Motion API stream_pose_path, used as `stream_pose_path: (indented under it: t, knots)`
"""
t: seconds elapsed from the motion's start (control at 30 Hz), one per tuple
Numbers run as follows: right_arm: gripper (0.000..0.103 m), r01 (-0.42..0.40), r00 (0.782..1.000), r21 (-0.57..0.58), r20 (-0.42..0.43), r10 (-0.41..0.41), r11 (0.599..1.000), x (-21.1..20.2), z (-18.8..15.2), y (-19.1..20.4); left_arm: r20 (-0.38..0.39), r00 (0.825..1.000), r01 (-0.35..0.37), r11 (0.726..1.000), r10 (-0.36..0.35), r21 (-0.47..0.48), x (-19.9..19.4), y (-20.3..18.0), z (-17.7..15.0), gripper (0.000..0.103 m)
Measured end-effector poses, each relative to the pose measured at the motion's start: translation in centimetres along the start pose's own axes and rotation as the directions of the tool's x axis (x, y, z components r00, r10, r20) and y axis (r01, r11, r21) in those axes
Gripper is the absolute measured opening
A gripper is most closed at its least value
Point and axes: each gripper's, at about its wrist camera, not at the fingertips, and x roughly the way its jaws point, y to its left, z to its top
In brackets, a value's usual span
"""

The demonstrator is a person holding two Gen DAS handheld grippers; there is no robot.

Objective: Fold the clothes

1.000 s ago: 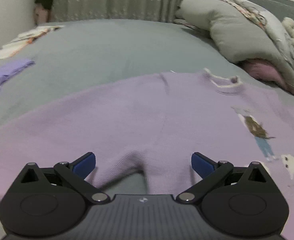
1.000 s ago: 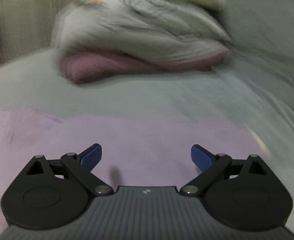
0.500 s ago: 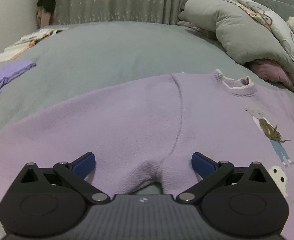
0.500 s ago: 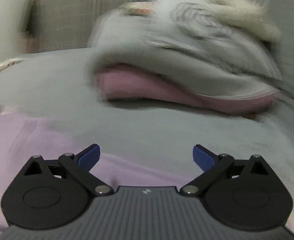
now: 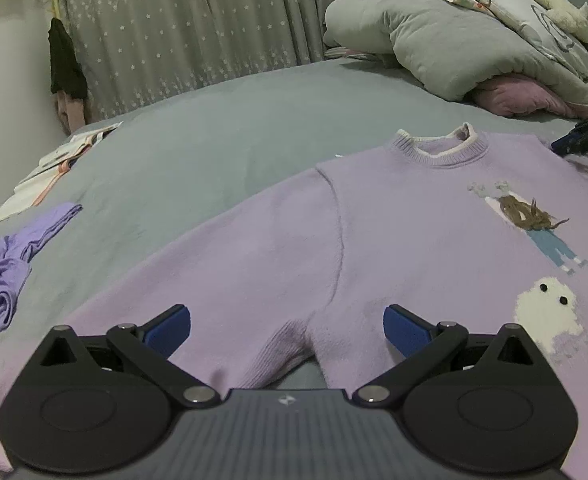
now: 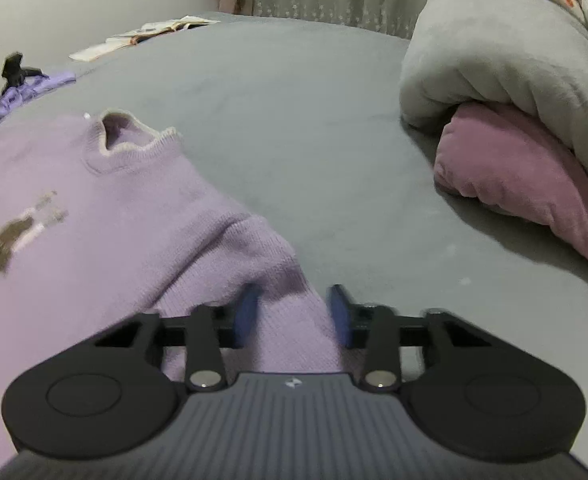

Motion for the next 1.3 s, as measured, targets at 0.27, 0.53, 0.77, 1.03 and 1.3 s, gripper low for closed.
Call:
stream_pose_path:
  t: [0.27,0.53,0.77,1.03,1.3]
  knots:
    - [0.008,0.041,0.999,-0.036,-0.013,-0.041,0.999,-0.9,1.0,0.0,0.006,1.000,-0.003,1.000,0.003,-0.022,0.1,0.0,0.4,0.102]
    - [0.003,0.228,0.968,-0.164,-0.065,-0.241,0.960,2.1,1.8,2.8,0.007,1.000,-0.009,0.992,0.010,-0.123,1.2,0.0,1.4,0.102]
    - [0.038,0.178,0.984,-0.188,0.035,-0.175,0.966,-0.5,3.5,4.7,0.041,0.999,0.001,0.994,0.003,-0.113,0.2,0.4,1.7,0.102]
    - [0.090,0.008,1.000,-0.303,0.003,-0.007,0.953,2.0,7.3,7.3,0.138,0.989,0.023,0.987,-0.045,0.160,2.4,0.1,8.3,0.102]
    - [0.022,-0.048,0.997,-0.135,-0.072,0.038,0.990,4.9,6.2,4.9,0.038,0.995,0.063,0.888,-0.091,0.456,13.5,-2.8,15.4,0.102]
